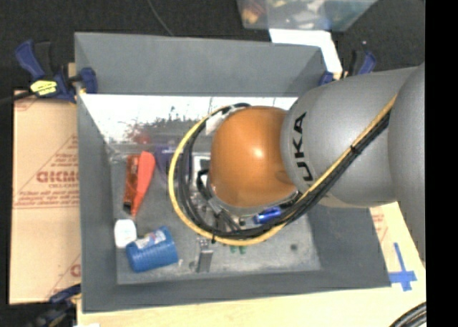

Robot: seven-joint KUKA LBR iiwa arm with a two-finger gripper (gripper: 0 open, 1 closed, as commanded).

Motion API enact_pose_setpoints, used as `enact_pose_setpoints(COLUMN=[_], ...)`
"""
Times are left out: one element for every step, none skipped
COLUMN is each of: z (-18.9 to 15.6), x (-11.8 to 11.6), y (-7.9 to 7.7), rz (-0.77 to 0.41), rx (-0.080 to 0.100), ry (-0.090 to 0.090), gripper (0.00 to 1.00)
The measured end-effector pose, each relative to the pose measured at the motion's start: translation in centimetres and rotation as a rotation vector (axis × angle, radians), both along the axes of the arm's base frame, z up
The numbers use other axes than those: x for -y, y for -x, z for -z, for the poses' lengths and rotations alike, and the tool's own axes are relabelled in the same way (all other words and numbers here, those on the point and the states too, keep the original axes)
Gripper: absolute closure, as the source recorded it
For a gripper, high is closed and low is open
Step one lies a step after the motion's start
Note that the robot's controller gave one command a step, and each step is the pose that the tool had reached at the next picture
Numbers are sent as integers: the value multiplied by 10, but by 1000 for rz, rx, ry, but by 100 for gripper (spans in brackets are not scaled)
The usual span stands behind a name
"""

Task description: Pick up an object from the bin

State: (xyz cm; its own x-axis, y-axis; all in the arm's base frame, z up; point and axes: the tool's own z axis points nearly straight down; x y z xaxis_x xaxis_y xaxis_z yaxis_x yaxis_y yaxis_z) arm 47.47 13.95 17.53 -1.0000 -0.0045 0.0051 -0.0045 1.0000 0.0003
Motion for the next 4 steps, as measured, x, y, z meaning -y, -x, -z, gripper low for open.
enact_pose_setpoints(z=[-3,94,24,75], x=[1,-66,-74,-53], y=[-2,-14,-20,0], rz=[4,-386,-240,-438], rx=[7,10,11,4], ry=[-1,-2,-3,-3], gripper=[0,0,0,0])
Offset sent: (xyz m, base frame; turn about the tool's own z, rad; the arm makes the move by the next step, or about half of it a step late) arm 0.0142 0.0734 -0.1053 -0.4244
